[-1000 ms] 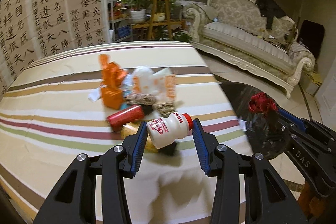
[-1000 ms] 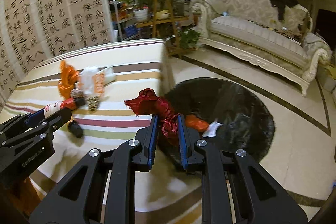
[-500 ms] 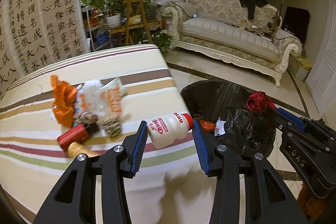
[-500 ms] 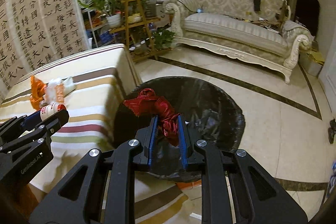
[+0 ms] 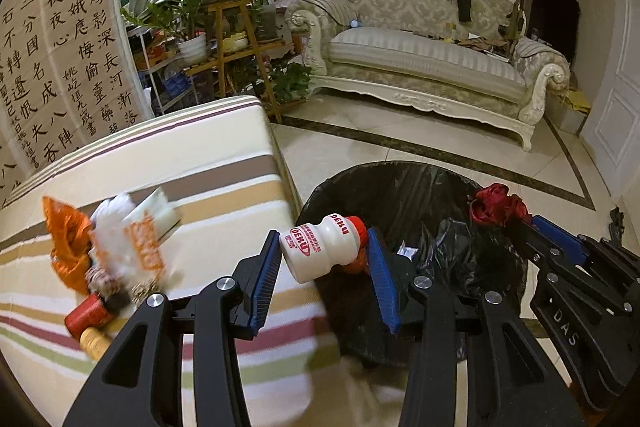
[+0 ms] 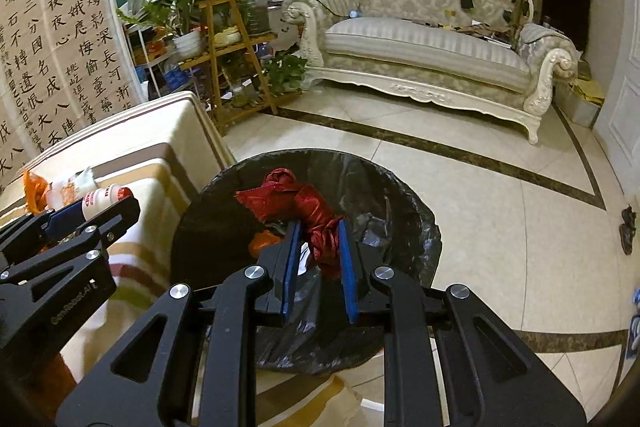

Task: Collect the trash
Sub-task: 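Carry the ribbon and yogurt bottle over the bin and open both tools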

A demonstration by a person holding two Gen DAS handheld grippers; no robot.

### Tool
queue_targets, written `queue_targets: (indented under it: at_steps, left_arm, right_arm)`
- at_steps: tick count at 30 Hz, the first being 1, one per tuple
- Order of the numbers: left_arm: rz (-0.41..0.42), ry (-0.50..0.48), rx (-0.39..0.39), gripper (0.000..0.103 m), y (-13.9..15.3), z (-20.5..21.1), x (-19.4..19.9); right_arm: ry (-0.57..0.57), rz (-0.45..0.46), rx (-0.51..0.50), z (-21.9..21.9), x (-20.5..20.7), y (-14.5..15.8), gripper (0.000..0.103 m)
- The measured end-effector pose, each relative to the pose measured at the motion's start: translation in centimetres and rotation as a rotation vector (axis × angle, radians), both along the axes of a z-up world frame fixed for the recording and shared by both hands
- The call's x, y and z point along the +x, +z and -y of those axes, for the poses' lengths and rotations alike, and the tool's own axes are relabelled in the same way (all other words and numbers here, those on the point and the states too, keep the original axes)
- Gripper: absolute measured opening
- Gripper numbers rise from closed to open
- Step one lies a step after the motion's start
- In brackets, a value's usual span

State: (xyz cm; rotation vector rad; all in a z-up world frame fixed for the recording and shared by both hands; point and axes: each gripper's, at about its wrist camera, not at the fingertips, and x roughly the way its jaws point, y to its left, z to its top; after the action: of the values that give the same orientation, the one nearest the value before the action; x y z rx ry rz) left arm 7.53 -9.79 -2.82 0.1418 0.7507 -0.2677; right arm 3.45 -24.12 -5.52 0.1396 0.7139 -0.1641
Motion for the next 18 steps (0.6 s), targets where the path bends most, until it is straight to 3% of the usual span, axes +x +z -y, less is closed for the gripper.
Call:
queue_targets:
  at_steps: [6, 9, 11, 18]
  left_arm:
    - [-0.009, -0.016, 0.025, 0.044, -0.6, 1.3, 1.2]
    - [-0.010, -0.013, 0.046, 0.044, -1.0, 1.5, 1.4]
    - [-0.025, -0.003, 0.044, 0.057, -1.1, 1.3, 1.7]
    - [-0.016, 0.019, 0.040, 0.066, -0.8, 0.5, 1.5]
  right_arm:
    - [-0.018, -0.003, 0.001, 0.8, 1.1, -0.4, 0.020]
    - [-0.022, -0.011, -0.001, 0.9, 1.4, -0.8, 0.027]
    - [-0.027, -0.017, -0.003, 1.0, 1.5, -0.9, 0.027]
    - [-0.041, -0.017, 0.001, 1.2, 1.1, -0.8, 0.029]
